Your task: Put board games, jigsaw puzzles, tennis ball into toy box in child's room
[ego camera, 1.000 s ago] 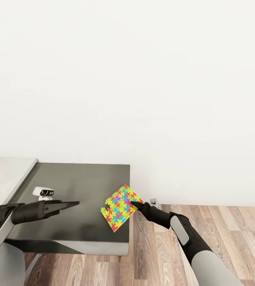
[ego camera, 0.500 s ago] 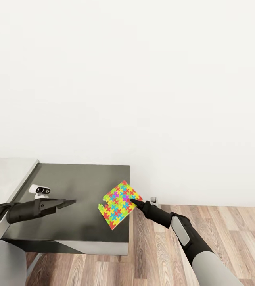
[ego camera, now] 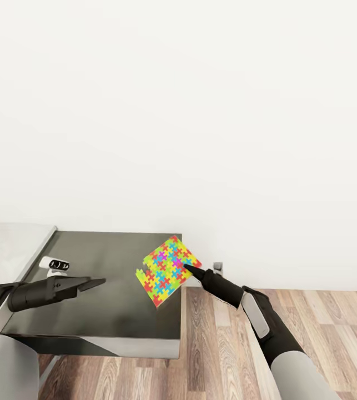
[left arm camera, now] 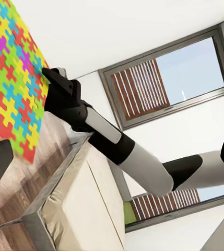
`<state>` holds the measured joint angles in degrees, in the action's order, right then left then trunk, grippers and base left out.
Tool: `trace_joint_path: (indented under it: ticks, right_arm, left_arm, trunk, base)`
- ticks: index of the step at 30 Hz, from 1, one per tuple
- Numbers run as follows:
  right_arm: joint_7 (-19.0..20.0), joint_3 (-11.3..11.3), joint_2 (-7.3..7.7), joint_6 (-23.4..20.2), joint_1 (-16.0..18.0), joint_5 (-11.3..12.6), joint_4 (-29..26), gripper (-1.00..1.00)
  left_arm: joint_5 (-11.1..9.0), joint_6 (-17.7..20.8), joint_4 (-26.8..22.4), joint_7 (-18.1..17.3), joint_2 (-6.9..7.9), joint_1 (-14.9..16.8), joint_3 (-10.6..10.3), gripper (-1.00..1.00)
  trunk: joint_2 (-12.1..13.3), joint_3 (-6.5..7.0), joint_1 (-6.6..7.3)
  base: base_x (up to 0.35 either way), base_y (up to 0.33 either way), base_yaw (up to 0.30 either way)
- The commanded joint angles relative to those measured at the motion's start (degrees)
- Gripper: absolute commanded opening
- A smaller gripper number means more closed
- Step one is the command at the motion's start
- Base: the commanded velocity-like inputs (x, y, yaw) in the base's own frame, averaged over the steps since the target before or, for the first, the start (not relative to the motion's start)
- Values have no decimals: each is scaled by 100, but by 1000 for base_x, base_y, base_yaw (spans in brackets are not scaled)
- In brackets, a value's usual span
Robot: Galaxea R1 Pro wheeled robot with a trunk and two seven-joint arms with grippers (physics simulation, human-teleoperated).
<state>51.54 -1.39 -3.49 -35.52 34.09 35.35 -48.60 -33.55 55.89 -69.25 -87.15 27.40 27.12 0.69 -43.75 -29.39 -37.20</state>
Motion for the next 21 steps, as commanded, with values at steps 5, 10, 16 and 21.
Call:
trace_joint_path:
  ticks: [5,10,16,21]
  right_arm:
    - [149,-38,11,-24,-291,-3,-515,-100]
    - [289,-52,36,-10,-365,-5,-634,-100]
    - [311,-54,79,-7,-375,-2,-665,-100]
    - [316,-54,84,-1,-376,-2,-668,-100]
  left_arm:
    - [17,75,-1,-14,2,25,8,100]
    - [25,92,-1,-13,2,45,10,100]
    - [20,104,-1,-13,2,48,10,100]
    - [37,106,-1,-12,2,48,10,100]
  trunk:
    - [198,131,109]
    - [398,268,219]
    - [639,433,350]
    - [840,571,460]
  base:
    - [0,0,0]
    - [0,0,0]
    - [0,0,0]
    - [-62,0,0]
